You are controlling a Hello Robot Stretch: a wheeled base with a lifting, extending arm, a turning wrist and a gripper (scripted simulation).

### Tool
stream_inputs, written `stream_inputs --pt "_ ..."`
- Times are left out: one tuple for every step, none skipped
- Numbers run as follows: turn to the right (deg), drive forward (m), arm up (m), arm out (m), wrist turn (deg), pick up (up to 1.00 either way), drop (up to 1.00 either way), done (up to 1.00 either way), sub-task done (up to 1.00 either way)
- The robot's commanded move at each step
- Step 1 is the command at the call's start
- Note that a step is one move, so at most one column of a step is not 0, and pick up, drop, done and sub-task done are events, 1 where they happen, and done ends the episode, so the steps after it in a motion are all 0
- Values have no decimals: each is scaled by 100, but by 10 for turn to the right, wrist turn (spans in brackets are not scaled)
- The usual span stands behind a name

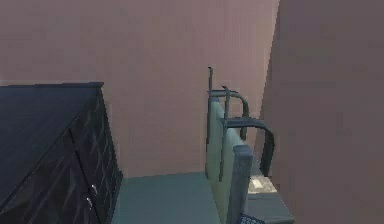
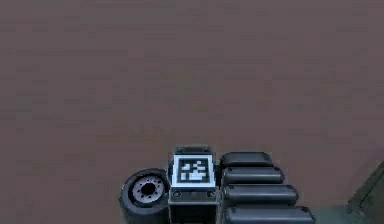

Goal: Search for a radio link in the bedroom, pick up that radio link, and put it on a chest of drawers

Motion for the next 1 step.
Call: stream_inputs --pt "-60 0 0 0 0 0 0 0 0"
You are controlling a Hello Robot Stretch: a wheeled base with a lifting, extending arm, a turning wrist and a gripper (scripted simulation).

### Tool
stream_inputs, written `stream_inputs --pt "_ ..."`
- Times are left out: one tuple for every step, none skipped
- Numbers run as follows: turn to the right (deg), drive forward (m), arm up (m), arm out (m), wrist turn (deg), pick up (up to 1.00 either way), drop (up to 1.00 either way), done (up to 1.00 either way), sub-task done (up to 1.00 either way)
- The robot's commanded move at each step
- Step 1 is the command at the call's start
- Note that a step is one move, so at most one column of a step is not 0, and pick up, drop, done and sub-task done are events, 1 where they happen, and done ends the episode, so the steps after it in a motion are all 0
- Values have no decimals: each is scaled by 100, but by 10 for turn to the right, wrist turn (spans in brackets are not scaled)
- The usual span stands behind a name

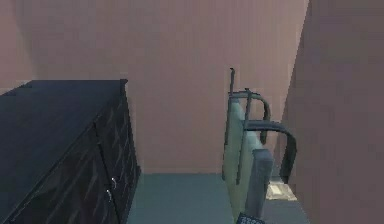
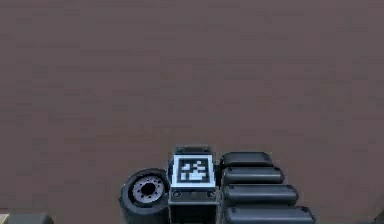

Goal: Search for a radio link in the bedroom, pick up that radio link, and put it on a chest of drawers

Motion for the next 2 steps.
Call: stream_inputs --pt "0 30 0 0 0 0 0 0 0" --pt "450 0 0 0 0 0 0 0 0"
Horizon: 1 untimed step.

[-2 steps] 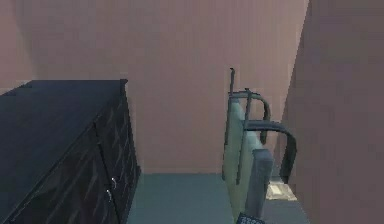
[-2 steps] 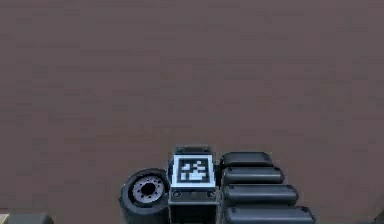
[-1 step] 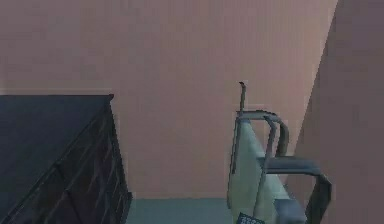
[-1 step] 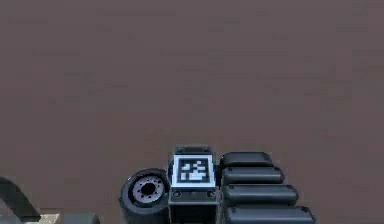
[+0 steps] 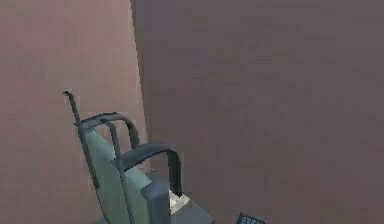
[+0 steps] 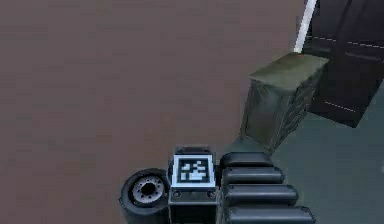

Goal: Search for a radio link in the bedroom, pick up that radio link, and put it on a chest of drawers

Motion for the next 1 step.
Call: stream_inputs --pt "450 0 0 0 0 0 0 0 0"
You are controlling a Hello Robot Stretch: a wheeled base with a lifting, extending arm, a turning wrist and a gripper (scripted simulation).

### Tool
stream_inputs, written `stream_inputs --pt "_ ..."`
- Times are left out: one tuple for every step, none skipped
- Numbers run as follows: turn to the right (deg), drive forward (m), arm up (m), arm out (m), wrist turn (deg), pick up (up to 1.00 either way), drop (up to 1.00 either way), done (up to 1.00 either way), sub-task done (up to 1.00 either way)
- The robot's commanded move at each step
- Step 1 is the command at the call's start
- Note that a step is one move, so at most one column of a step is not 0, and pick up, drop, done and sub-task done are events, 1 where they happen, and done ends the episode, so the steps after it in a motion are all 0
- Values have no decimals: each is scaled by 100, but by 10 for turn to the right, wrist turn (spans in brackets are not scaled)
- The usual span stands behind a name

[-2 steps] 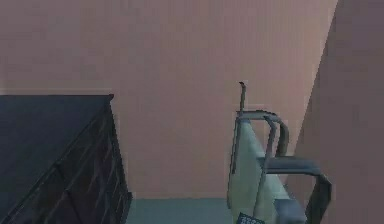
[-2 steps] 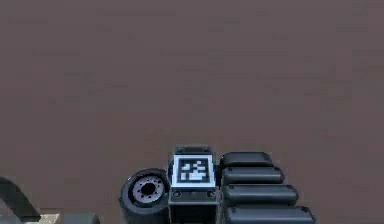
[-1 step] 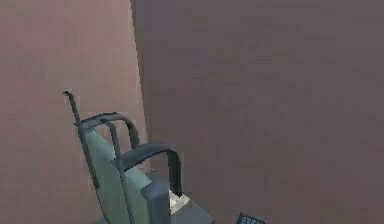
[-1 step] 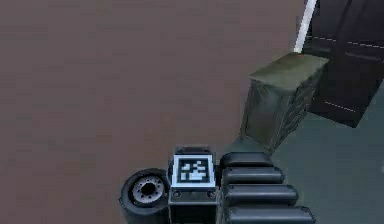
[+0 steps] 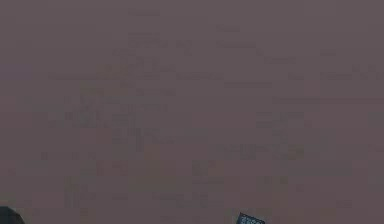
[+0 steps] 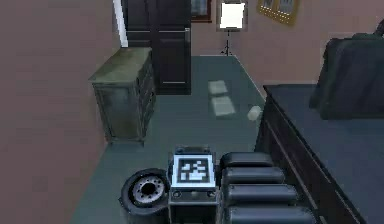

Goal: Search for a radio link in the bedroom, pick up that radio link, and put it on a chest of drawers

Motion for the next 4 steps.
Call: stream_inputs --pt "450 0 0 0 0 0 0 0 0" --pt "420 0 0 0 0 0 0 0 0" --pt "0 0 0 48 0 0 0 0 0" --pt "0 0 0 0 450 0 0 0 0"
